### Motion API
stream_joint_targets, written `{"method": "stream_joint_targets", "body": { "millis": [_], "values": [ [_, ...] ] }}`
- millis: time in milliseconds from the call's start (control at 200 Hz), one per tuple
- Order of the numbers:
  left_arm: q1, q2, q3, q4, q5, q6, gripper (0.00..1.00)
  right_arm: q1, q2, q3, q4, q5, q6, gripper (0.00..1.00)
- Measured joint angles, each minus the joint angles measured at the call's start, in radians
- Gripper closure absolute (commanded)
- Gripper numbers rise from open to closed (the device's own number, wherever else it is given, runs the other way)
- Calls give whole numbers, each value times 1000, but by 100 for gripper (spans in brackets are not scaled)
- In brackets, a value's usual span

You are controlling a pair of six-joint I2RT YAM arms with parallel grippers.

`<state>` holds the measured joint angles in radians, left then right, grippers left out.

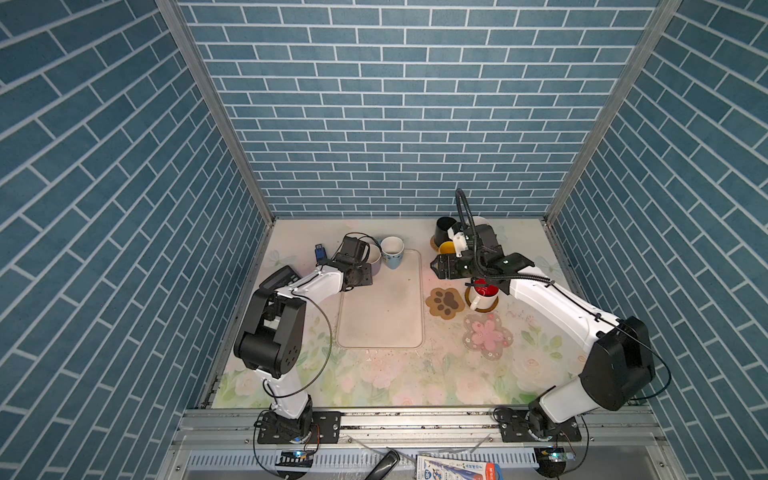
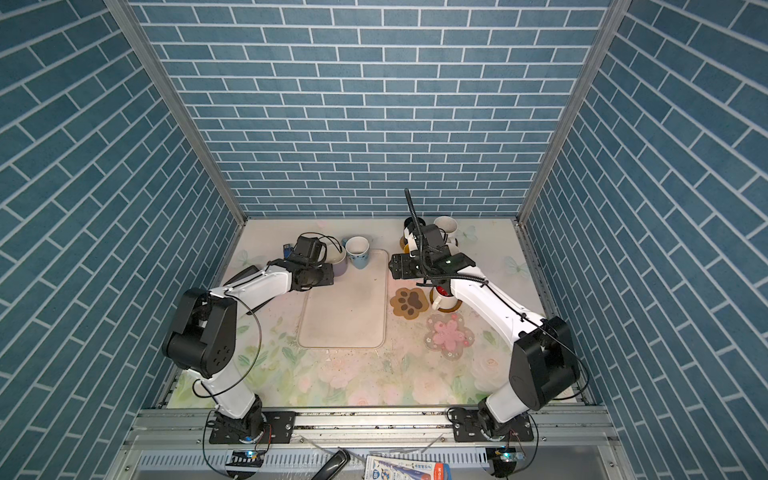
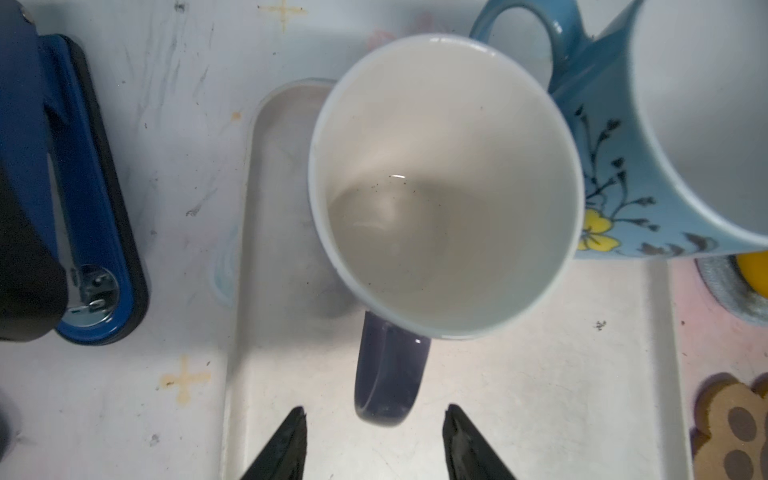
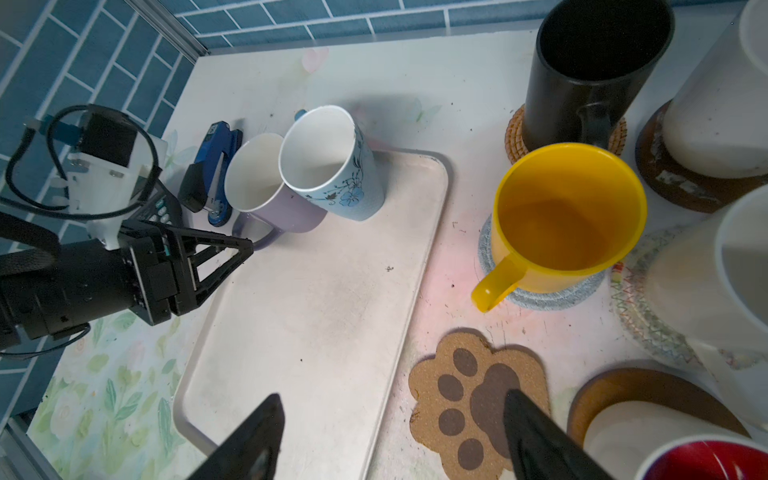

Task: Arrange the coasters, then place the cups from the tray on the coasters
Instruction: 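Lower the left gripper over the lavender mug on the tray, then close the left gripper on the lavender mug's handle and lift it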

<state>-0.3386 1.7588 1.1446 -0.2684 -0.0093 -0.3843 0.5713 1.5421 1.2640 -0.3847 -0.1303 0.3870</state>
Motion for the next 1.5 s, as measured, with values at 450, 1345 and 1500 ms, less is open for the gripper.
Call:
{"method": "stream_joint_targets", "body": {
  "millis": [450, 1345, 1500],
  "values": [
    [-2, 71, 54, 38, -43, 37, 80, 0, 52, 0, 0, 12, 0, 18],
    [-68, -140, 5, -49, -50, 48, 100, -11, -68, -73, 18, 12, 11, 3],
    [-130, -224, 11, -77, -49, 68, 100, -39, -148, -116, 18, 11, 26, 1]
  ]
}}
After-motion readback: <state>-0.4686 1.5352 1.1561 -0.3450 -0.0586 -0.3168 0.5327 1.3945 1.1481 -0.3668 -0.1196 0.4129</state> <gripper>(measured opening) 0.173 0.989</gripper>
